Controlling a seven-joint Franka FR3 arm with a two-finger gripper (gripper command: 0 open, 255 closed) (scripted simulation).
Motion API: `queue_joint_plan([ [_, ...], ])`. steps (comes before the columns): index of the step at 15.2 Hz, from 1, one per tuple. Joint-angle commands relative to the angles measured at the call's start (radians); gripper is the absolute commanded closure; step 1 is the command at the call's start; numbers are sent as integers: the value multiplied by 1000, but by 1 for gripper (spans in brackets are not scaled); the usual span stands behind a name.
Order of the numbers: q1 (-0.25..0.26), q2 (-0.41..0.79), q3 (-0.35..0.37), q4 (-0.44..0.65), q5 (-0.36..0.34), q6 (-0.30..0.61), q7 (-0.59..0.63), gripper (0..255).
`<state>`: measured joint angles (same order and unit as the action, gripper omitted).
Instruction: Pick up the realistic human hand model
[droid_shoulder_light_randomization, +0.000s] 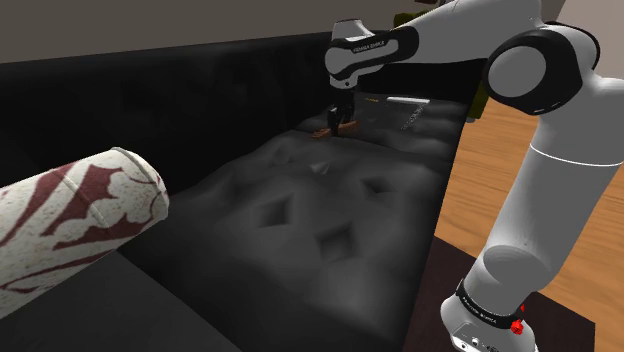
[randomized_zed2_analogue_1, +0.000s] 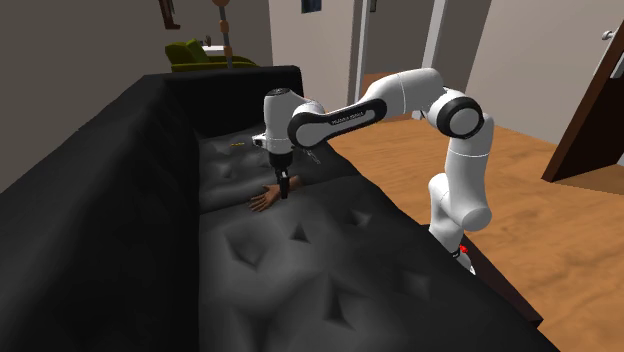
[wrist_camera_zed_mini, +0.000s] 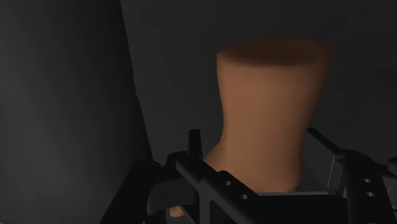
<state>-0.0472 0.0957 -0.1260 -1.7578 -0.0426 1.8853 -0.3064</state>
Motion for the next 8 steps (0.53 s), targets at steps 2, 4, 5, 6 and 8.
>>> queue_joint_plan([
  [2,0,-5,0,34,0,-40,-1,255],
  [4,0,-6,0,60,0,-66,-2,255],
  [5,0,-6,0,74,0,-80,-3,255],
  [6,0,-6,0,88,0,-93,-4,255],
  [8,0,-4,0,116,1,-121,-5,255],
])
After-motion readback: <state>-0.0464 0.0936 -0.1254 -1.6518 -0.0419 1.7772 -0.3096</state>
